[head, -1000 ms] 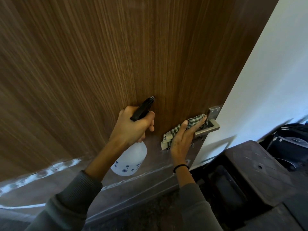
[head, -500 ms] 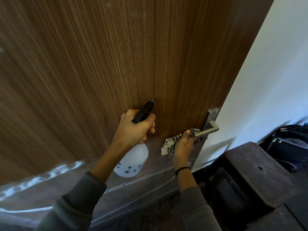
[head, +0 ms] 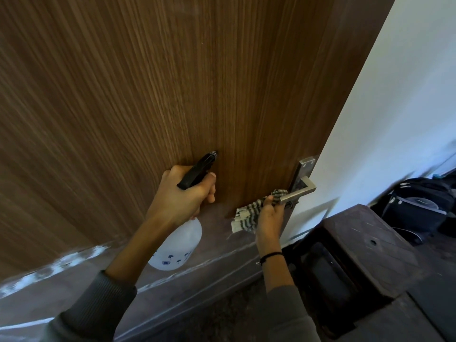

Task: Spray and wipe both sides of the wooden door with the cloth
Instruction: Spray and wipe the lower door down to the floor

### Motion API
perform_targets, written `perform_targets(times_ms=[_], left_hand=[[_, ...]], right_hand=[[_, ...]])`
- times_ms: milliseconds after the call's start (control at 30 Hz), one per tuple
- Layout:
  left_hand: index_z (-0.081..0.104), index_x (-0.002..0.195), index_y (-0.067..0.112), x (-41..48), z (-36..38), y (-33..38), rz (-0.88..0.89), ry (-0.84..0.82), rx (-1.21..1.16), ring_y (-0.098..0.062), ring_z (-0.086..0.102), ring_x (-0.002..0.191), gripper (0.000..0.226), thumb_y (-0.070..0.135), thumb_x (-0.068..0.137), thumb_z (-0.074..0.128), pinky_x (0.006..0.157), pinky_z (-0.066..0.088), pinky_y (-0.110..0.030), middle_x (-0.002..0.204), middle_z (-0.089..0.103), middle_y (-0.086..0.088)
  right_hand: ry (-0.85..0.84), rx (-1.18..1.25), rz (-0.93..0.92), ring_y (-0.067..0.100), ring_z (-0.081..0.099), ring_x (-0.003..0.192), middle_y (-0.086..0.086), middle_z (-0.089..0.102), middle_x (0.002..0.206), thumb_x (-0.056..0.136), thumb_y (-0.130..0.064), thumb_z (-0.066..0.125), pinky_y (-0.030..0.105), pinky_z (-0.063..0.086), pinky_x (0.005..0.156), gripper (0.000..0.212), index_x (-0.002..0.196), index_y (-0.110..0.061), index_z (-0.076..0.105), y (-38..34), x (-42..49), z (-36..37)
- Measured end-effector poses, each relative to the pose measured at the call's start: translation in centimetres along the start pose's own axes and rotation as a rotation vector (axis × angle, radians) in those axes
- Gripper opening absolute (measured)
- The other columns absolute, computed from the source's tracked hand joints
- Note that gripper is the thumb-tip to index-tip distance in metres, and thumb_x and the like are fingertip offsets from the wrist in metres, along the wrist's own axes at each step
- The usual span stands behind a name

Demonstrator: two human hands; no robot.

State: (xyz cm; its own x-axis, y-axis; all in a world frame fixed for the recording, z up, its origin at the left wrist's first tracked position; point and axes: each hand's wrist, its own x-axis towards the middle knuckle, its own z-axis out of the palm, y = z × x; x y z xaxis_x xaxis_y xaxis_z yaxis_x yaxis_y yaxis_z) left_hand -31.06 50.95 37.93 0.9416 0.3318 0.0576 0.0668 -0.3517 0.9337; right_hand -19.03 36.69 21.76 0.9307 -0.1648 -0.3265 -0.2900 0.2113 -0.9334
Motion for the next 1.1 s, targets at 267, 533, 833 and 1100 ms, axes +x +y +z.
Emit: perform_targets(times_ms=[267,533,833,1100], left_hand=[[0.066,0.074,0.002,0.0,0.4,0.3,-0.001,0.016,-0.022,-0.012,0.045,0.032,0.033,0.018,0.102,0.058,0.039,0.038,-0.024,0.065,0.068,-0.015],[0.067,0.072,0.005,0.0,0.6,0.1,-0.014,0.020,-0.060,-0.011,0.045,0.033,0.034,0.019,0.102,0.058,0.038,0.036,-0.020,0.063,0.068,-0.011],[0.067,0.072,0.007,0.0,0.5,-0.3,0.011,0.011,-0.050,-0.010,0.045,0.033,0.033,0.019,0.102,0.058,0.038,0.037,-0.021,0.064,0.067,-0.013],[0.065,0.079,0.002,0.1,0.7,0.3,-0.044,-0.035,-0.062,-0.014,0.040,0.031,0.031,0.020,0.102,0.058,0.037,0.035,-0.026,0.071,0.068,-0.021]], right_hand=[[0.051,0.009,-0.039,0.027,0.046,0.134,0.009,0.036,0.157,0.110,-0.025,0.035,0.041,0.036,0.115,0.060,0.162,-0.024,0.005,0.4,-3.8,3.0],[-0.052,-0.020,-0.231,0.015,0.012,0.155,-0.002,0.002,0.170,0.110,-0.026,0.036,0.036,0.015,0.127,0.065,0.162,-0.024,-0.004,-0.4,-6.9,4.8],[0.013,-0.182,-0.295,0.020,0.022,0.153,0.003,0.011,0.169,0.111,-0.030,0.032,0.036,0.023,0.124,0.063,0.162,-0.025,-0.005,0.6,-4.8,3.1],[-0.066,-0.050,-0.033,0.017,0.047,0.119,0.006,0.041,0.149,0.111,-0.027,0.036,0.028,0.034,0.107,0.056,0.162,-0.029,0.015,-1.6,-5.2,0.5]])
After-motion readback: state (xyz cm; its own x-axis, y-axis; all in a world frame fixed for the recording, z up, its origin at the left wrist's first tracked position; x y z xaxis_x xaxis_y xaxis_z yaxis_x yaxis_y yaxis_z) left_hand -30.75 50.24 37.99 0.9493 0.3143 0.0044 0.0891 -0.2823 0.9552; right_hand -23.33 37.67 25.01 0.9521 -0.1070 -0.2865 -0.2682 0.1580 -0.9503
